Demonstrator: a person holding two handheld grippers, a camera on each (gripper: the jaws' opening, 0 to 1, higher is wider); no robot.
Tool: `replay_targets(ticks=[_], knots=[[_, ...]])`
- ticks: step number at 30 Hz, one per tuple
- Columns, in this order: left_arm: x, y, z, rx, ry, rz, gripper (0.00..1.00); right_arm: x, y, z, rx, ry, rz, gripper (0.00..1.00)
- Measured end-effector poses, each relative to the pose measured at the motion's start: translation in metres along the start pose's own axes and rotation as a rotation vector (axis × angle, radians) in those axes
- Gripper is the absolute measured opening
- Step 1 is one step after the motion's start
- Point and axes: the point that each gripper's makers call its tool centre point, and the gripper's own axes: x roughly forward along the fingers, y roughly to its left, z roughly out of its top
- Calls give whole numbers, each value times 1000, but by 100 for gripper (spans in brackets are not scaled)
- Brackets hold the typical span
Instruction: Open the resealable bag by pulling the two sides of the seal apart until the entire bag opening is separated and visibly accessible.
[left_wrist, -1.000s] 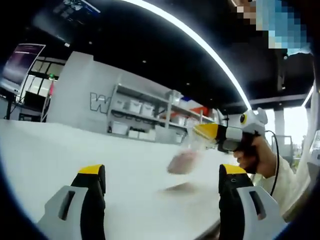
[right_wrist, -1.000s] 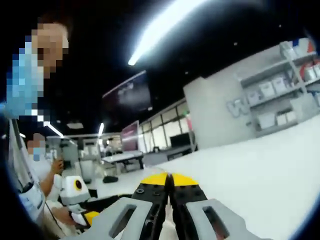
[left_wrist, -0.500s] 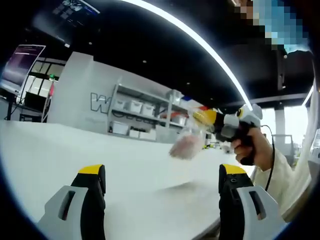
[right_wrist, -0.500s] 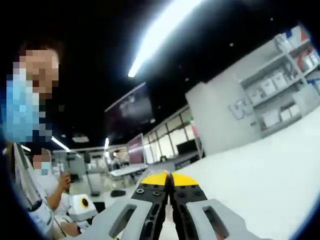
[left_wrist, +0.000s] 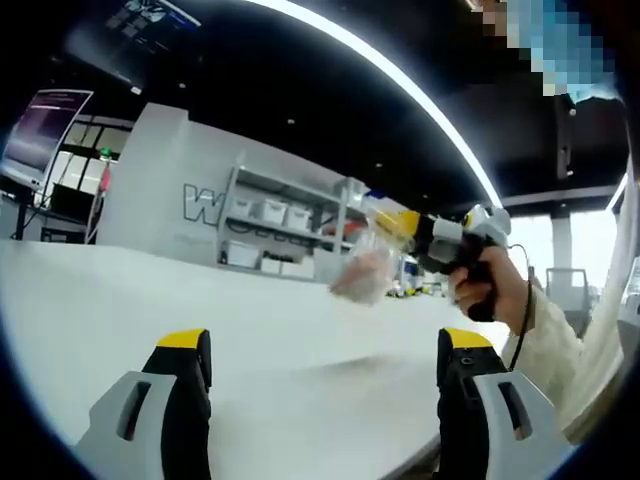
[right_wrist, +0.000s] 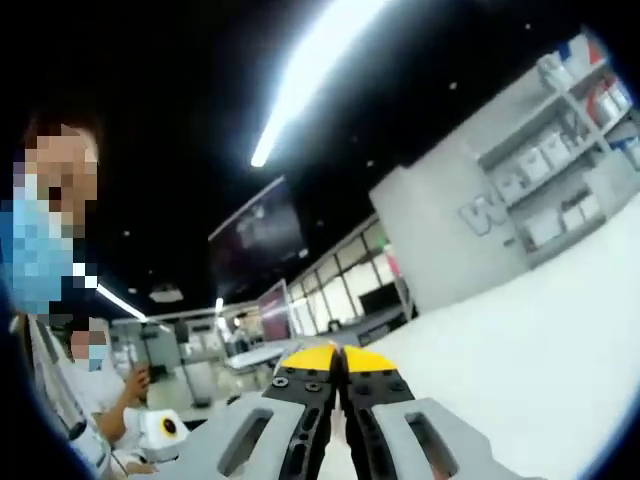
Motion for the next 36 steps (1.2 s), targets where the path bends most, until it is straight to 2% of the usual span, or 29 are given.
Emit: replay_targets(ticks=[17,27,36], knots=[[-1,-1,3,9,-1,3,93,7,-13,10,146,-33,34,0],[0,-2,4,13,1,1,92,15,-22,18,292,-51,77,0],[-1,-1,4,15,4,2,92,18,-28,15,394,-57,90,0]])
